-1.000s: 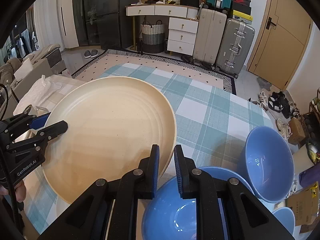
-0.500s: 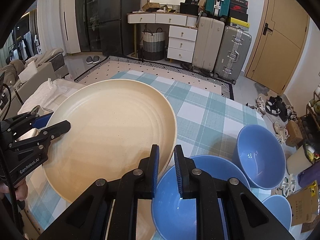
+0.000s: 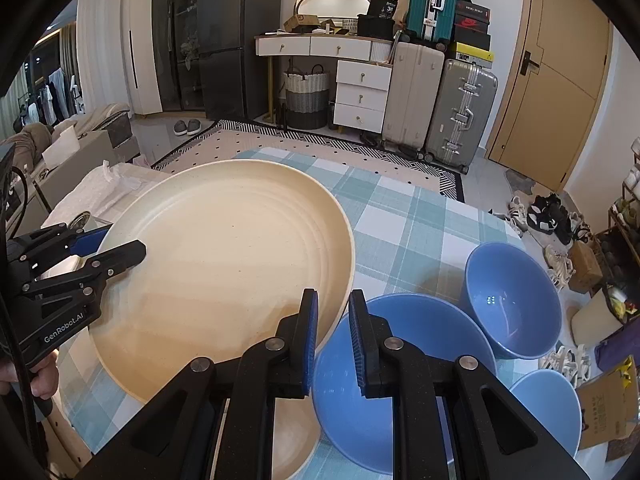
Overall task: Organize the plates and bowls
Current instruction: 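Lift the cream plate with both grippers and carry it toward the placed plate, then hold the cream plate with both grippers above the placed cream plate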
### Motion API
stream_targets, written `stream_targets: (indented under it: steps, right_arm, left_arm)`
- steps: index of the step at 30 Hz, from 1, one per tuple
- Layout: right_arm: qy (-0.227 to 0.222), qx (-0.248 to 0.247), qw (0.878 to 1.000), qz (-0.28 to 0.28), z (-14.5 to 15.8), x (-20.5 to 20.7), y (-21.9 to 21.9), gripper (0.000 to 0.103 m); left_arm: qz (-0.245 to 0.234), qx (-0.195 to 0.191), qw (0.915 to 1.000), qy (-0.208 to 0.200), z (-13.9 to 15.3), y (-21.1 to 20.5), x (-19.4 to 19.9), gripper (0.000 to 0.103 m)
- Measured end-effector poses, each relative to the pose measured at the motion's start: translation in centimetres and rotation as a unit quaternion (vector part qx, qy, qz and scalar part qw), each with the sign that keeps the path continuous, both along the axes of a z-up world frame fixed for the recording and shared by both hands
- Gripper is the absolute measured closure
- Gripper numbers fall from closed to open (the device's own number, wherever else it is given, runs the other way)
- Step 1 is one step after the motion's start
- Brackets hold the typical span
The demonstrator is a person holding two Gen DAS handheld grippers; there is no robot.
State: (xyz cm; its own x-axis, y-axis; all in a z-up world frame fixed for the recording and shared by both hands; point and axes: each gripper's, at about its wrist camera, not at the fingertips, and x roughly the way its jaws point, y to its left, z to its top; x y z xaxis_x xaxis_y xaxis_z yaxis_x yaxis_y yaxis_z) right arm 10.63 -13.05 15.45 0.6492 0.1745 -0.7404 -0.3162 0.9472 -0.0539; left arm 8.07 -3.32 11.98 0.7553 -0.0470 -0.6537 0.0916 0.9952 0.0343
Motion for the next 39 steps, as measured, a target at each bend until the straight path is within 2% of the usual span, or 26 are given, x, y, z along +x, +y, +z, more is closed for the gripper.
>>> stream_targets:
  steps: [27, 39]
  right_arm:
    - [-0.009, 0.012, 1.0, 0.001, -0.4, -3.9, 0.1, 0.087]
    - [-0.004, 0.016, 1.0, 0.0, -1.8, -6.0, 0.1, 0.087]
  left_arm:
    - [-0.004, 0.005, 1.0, -0.004, 0.5, -0.6, -6.1, 0.078]
    - [-0.004, 0.0, 1.0, 0.004, -1.4, -0.4, -7.4, 0.078]
